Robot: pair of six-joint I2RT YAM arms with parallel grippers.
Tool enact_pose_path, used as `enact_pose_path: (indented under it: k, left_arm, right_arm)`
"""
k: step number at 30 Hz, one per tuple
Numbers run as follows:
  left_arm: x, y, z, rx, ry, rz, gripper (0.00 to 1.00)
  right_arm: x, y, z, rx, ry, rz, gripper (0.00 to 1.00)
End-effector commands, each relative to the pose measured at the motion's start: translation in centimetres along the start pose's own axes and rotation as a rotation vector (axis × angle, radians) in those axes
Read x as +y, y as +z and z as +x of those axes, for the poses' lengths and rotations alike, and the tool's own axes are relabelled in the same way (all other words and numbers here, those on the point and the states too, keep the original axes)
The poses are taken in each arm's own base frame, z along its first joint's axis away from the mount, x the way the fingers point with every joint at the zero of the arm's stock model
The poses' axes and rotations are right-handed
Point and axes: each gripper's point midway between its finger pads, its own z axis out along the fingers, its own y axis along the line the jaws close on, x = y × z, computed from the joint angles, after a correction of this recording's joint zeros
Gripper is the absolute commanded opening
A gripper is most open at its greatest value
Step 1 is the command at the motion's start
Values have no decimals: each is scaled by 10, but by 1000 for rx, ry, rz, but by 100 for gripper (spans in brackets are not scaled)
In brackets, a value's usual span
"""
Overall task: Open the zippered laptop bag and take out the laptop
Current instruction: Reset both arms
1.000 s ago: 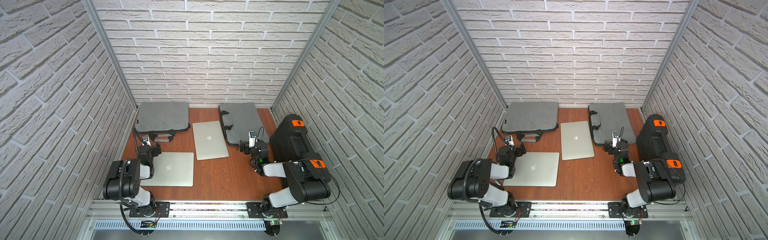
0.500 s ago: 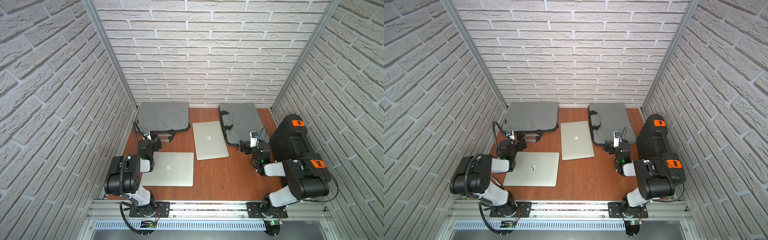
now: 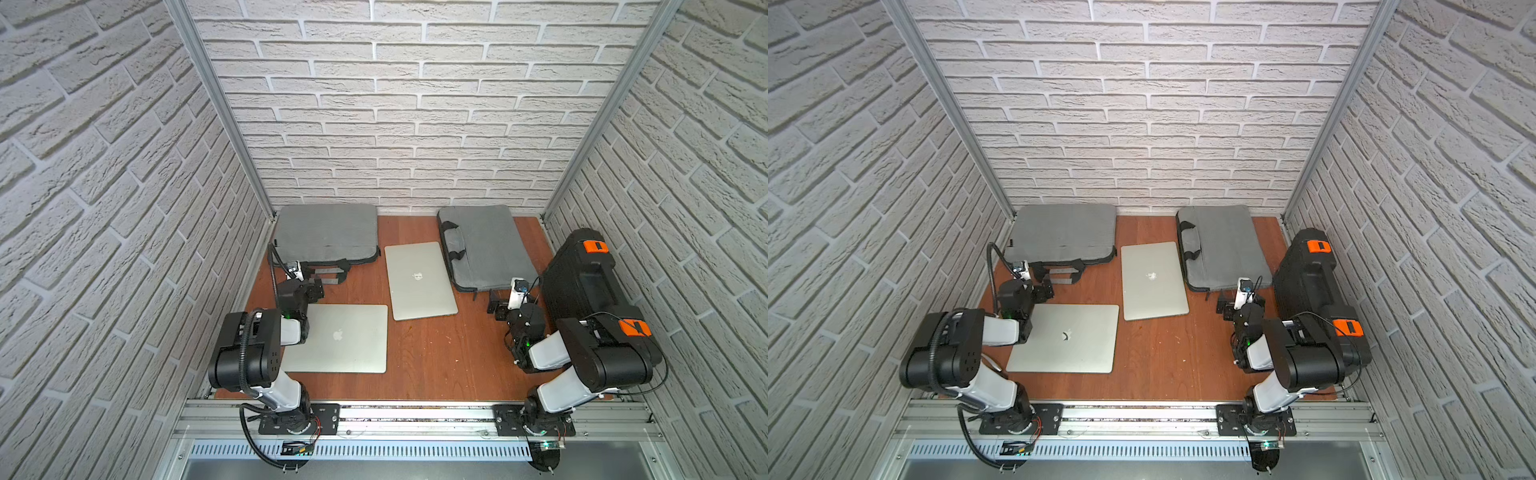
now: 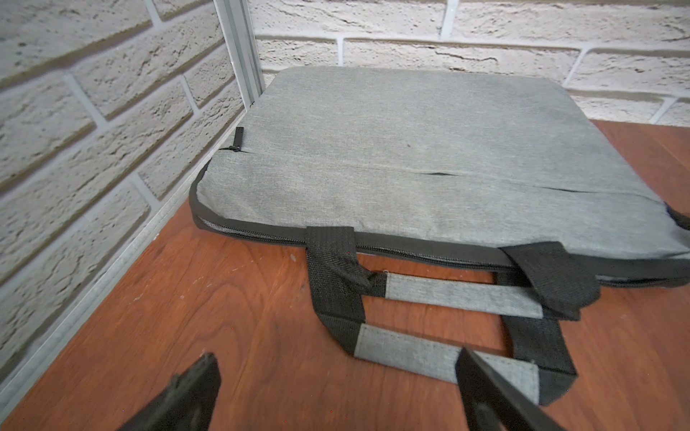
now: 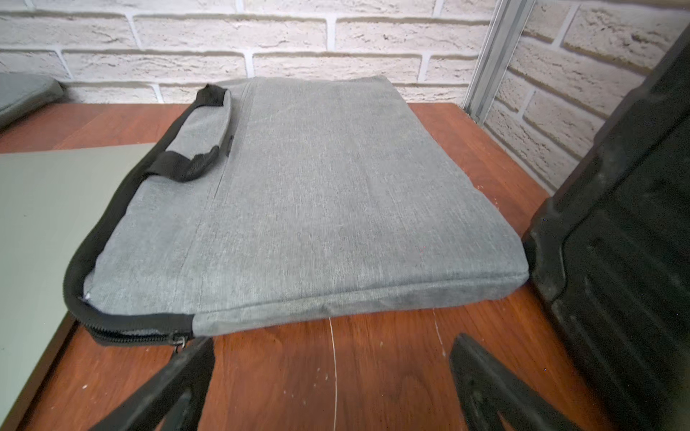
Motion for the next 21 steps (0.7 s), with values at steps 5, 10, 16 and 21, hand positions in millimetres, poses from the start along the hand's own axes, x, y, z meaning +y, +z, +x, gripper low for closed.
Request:
enact_pose_path:
  k: [5,10,16,21]
  left_arm:
    - [0,1,-12,-38,21,-15,98]
    - [-1,1,-12,-37,27,-16,98]
    - [-2,1,-12,-36,28,-14,98]
    - [-2,1,-12,-38,26,-16,98]
  right_arm:
    - [-3,-2,-33,-135,36,13,100]
    - [-3,-2,-33,-136,36,13,100]
    - [-3,-2,-33,-136,37,14,100]
    - [-3,-3,-33,-139,37,13,100]
